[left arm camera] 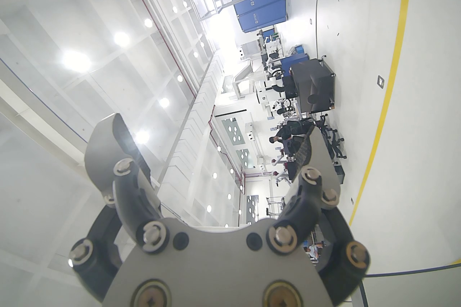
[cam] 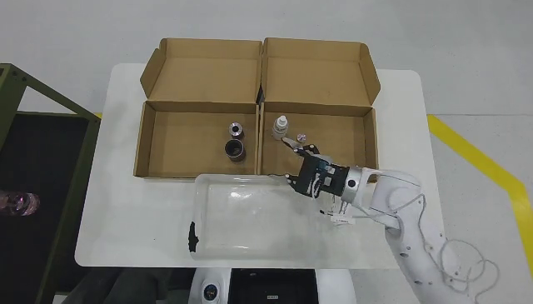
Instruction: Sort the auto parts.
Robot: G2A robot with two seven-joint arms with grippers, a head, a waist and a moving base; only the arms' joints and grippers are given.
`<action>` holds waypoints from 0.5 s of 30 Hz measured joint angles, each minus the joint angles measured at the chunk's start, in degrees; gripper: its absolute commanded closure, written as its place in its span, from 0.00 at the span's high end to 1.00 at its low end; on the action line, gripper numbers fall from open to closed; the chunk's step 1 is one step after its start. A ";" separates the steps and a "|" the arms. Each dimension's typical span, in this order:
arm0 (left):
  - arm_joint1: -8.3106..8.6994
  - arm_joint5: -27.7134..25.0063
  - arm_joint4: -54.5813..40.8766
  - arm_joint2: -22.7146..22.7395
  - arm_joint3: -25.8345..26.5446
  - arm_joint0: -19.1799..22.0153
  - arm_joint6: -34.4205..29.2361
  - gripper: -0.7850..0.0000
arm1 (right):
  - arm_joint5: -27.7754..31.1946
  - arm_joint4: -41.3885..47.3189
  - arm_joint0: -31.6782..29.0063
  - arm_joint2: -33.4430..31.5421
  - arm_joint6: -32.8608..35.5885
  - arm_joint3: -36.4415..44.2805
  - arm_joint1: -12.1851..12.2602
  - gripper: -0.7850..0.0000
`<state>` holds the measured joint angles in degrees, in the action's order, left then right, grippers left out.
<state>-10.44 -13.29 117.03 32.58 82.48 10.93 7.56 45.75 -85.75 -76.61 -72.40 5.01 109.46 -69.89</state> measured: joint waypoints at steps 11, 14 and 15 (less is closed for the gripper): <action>0.00 0.00 0.00 0.00 0.00 0.00 0.00 1.00 | -7.50 -4.59 -13.01 -11.21 -15.28 1.21 1.86 0.76; 0.00 0.00 0.00 0.00 0.00 0.00 0.00 1.00 | -8.36 -4.74 -15.97 -14.21 -18.18 1.18 2.27 0.78; 0.00 0.00 0.00 0.00 0.00 0.00 0.00 1.00 | -8.54 -4.74 -16.77 -15.06 -18.86 1.20 2.38 0.78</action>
<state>-10.44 -13.29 117.03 32.58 82.48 10.93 7.56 37.21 -90.49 -93.38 -87.46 -13.85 110.65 -67.51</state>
